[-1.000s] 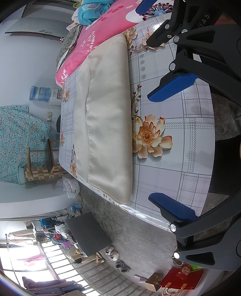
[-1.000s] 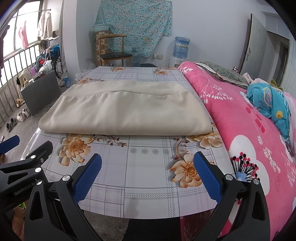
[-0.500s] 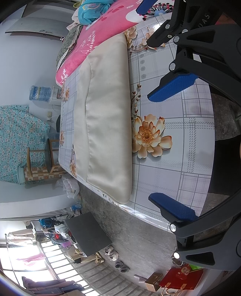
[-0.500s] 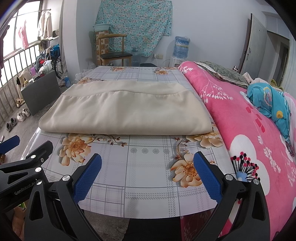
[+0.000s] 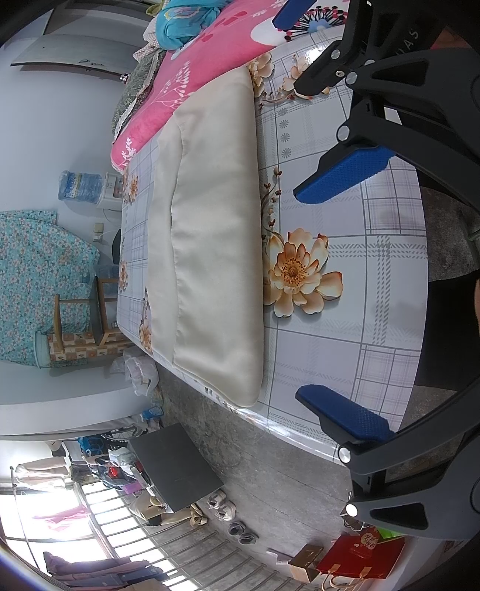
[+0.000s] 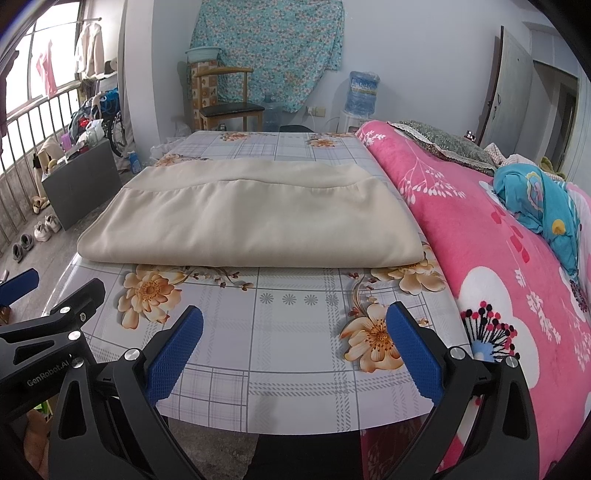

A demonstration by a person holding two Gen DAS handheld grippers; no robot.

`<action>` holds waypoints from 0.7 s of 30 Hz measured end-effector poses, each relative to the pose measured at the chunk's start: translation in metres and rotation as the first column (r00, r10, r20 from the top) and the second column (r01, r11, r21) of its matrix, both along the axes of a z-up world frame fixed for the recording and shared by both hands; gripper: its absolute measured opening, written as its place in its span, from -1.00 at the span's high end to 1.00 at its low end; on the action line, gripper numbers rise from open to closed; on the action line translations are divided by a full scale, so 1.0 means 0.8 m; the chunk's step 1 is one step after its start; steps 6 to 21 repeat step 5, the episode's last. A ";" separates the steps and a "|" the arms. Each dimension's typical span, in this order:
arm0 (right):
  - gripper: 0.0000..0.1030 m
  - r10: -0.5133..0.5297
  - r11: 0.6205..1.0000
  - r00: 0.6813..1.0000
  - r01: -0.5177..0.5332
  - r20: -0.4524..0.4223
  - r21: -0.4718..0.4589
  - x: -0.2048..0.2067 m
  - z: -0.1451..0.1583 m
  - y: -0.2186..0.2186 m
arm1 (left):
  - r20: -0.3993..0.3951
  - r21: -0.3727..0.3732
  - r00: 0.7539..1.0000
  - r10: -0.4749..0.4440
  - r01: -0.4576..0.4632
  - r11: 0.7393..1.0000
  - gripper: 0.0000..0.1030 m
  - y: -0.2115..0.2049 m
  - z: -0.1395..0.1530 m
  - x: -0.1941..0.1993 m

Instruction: Fold large clothes

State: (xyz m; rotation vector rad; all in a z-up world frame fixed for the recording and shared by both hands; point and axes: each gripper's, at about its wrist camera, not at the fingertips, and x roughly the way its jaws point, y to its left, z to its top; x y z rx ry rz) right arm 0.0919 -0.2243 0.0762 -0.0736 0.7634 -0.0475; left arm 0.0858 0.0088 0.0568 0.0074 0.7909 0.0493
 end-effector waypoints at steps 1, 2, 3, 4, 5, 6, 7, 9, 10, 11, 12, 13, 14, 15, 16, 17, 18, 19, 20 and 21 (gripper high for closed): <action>-0.88 0.000 1.000 1.000 0.000 -0.001 0.001 0.000 0.000 0.000 | 0.000 0.000 1.000 0.000 0.000 1.000 -0.84 0.000 0.000 0.000; -0.88 0.000 1.000 1.000 0.000 -0.002 0.002 -0.001 -0.001 0.001 | -0.001 0.000 1.000 -0.001 0.001 1.000 -0.84 0.001 0.001 0.001; -0.88 0.000 1.000 1.000 0.000 -0.002 0.002 -0.002 -0.002 0.002 | 0.000 0.000 1.000 -0.001 0.001 1.000 -0.84 0.001 0.001 0.001; -0.88 0.000 1.000 1.000 0.000 -0.003 0.002 -0.002 -0.004 0.002 | 0.000 0.000 1.000 -0.001 0.001 1.000 -0.84 0.002 0.001 0.002; -0.88 -0.001 1.000 1.000 0.001 -0.003 0.001 -0.004 -0.004 0.004 | -0.001 0.000 1.000 -0.002 0.002 1.000 -0.84 0.003 0.002 0.003; -0.88 -0.001 1.000 1.000 0.001 -0.003 0.001 -0.004 -0.004 0.004 | -0.001 0.000 1.000 -0.002 0.002 1.000 -0.84 0.003 0.002 0.003; -0.88 -0.001 1.000 1.000 0.001 -0.003 0.001 -0.004 -0.004 0.004 | -0.001 0.000 1.000 -0.002 0.002 1.000 -0.84 0.003 0.002 0.003; -0.88 -0.001 1.000 1.000 0.001 -0.003 0.001 -0.004 -0.004 0.004 | -0.001 0.000 1.000 -0.002 0.002 1.000 -0.84 0.003 0.002 0.003; -0.88 -0.001 1.000 1.000 0.001 -0.003 0.001 -0.004 -0.004 0.004 | -0.001 0.000 1.000 -0.002 0.002 1.000 -0.84 0.003 0.002 0.003; -0.88 -0.001 1.000 1.000 0.001 -0.003 0.001 -0.004 -0.004 0.004 | -0.001 0.000 1.000 -0.002 0.002 1.000 -0.84 0.003 0.002 0.003; -0.88 -0.001 1.000 1.000 0.001 -0.003 0.001 -0.004 -0.004 0.004 | -0.001 0.000 1.000 -0.002 0.002 1.000 -0.84 0.003 0.002 0.003; -0.88 -0.001 1.000 1.000 0.001 -0.003 0.001 -0.004 -0.004 0.004 | -0.001 0.000 1.000 -0.002 0.002 1.000 -0.84 0.003 0.002 0.003; -0.88 -0.001 1.000 1.000 0.001 -0.003 0.001 -0.004 -0.004 0.004 | -0.001 0.000 1.000 -0.002 0.002 1.000 -0.84 0.003 0.002 0.003; -0.88 -0.001 1.000 1.000 0.001 -0.003 0.001 -0.004 -0.004 0.004 | -0.001 0.000 1.000 -0.002 0.002 1.000 -0.84 0.003 0.002 0.003; -0.88 -0.001 1.000 1.000 0.001 -0.003 0.001 -0.004 -0.004 0.004 | -0.001 0.000 1.000 -0.002 0.002 1.000 -0.84 0.003 0.002 0.003; -0.88 -0.001 1.000 1.000 0.001 -0.003 0.001 -0.004 -0.004 0.004 | -0.001 0.000 1.000 -0.002 0.002 1.000 -0.84 0.003 0.002 0.003; -0.88 -0.001 1.000 1.000 0.001 -0.003 0.001 -0.004 -0.004 0.004 | -0.001 0.000 1.000 -0.002 0.002 1.000 -0.84 0.003 0.002 0.003; -0.88 -0.001 1.000 1.000 0.001 -0.003 0.001 -0.004 -0.004 0.004 | -0.001 0.000 1.000 -0.002 0.002 1.000 -0.84 0.003 0.002 0.003; -0.88 -0.001 1.000 1.000 0.001 -0.003 0.001 -0.004 -0.004 0.004 | -0.001 0.000 1.000 -0.002 0.002 1.000 -0.84 0.003 0.002 0.003; -0.88 -0.001 1.000 1.000 0.001 -0.003 0.001 -0.004 -0.004 0.004 | -0.001 0.000 1.000 -0.002 0.002 1.000 -0.84 0.003 0.002 0.003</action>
